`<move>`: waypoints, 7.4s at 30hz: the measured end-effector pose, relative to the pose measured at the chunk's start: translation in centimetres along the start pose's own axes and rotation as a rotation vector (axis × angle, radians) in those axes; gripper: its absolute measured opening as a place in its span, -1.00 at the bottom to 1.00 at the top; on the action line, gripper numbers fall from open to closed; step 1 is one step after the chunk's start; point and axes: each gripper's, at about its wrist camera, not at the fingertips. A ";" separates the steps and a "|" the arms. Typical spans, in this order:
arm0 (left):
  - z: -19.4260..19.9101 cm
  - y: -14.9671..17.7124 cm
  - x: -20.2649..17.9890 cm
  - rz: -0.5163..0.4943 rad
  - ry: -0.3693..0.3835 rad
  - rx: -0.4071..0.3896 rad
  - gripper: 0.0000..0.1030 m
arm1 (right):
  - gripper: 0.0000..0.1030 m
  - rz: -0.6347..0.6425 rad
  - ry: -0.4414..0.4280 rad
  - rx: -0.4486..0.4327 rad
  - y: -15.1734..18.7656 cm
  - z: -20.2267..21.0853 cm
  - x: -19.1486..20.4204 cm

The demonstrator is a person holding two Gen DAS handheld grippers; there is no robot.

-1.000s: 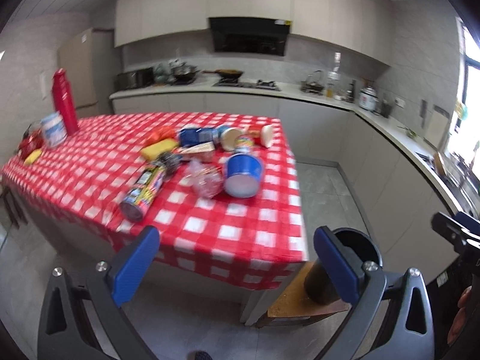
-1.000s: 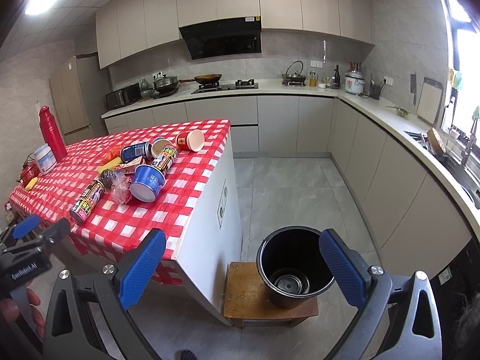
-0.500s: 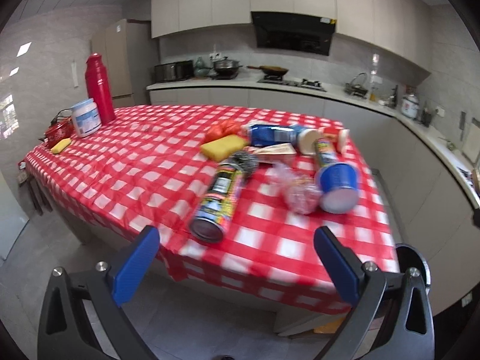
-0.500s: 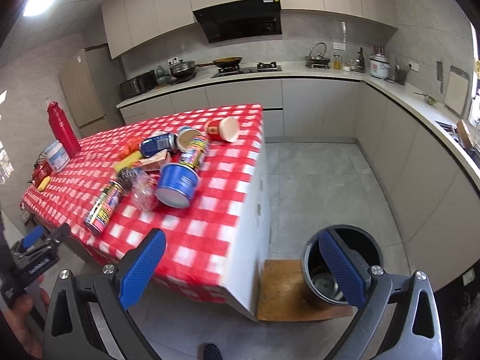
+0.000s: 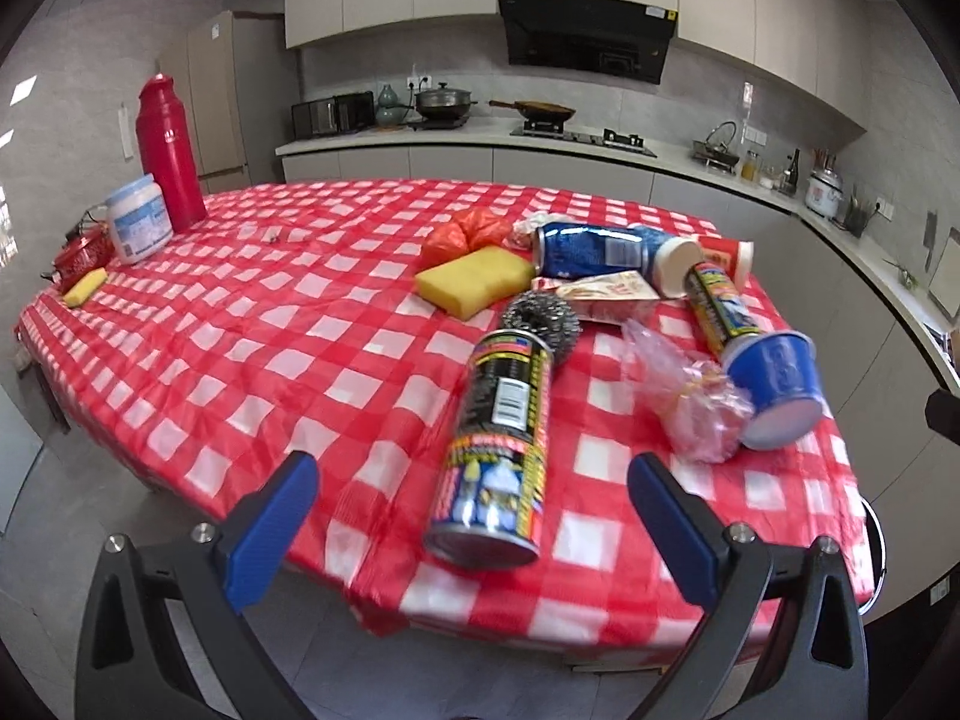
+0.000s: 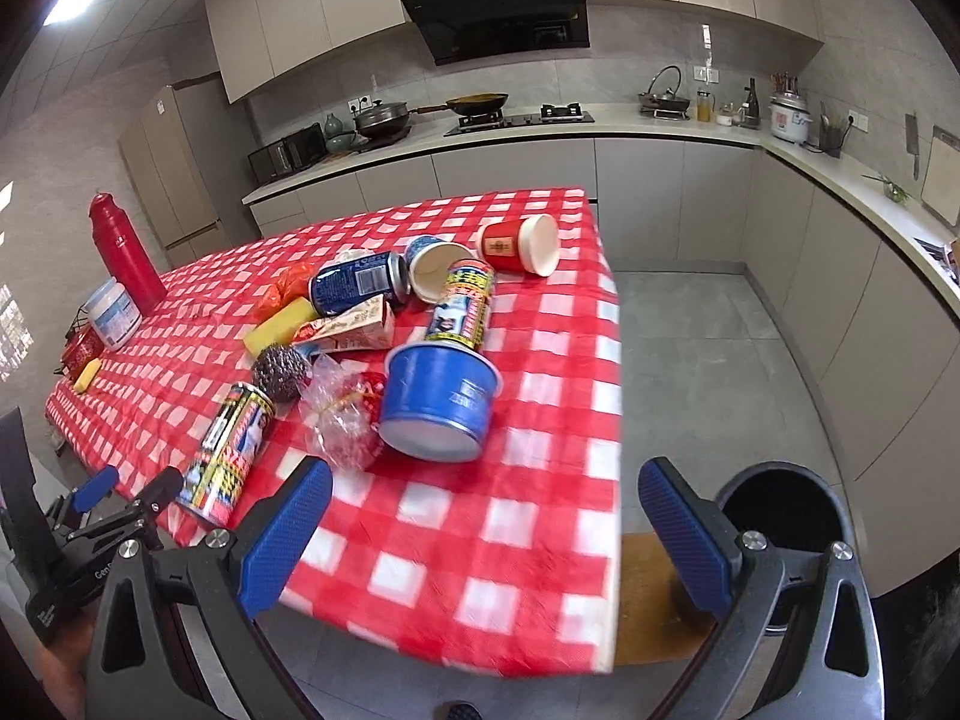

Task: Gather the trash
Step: 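Grasp the black spray can with the left tool while the right tool grasps the blue paper cup, then carry the black can and blue cup to the black bin and release both, then grasp the plastic bag with the left tool while the right tool grasps the tall spray can, then carry the plastic bag and tall spray can to the bin and release both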

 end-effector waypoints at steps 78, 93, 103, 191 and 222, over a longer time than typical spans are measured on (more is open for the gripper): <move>-1.0 -1.0 -28.6 -0.285 0.509 0.047 0.04 | 0.54 -0.366 0.194 0.123 4.0 -1.7 -29.3; -4.4 5.9 -39.4 -0.279 0.425 0.170 0.04 | 0.65 -0.439 0.185 0.231 7.9 -5.3 -43.5; -7.2 11.3 -45.8 -0.275 0.444 0.265 0.05 | 0.65 -0.452 0.215 0.215 8.2 -4.0 -47.7; -13.3 -6.0 -4.3 0.014 0.067 0.153 0.32 | 0.89 -0.024 0.048 0.258 -10.1 -23.8 1.5; -8.6 -6.4 -8.7 -0.055 0.133 0.055 0.15 | 0.06 -0.059 -0.020 0.176 -9.7 -15.8 -4.0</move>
Point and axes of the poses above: each gripper's, at about its wrist camera, not at the fingertips, and z roughly against the way its jaws point, x to its left, y to its underside, and after that the axes turned 2 degrees about -z, right-handed
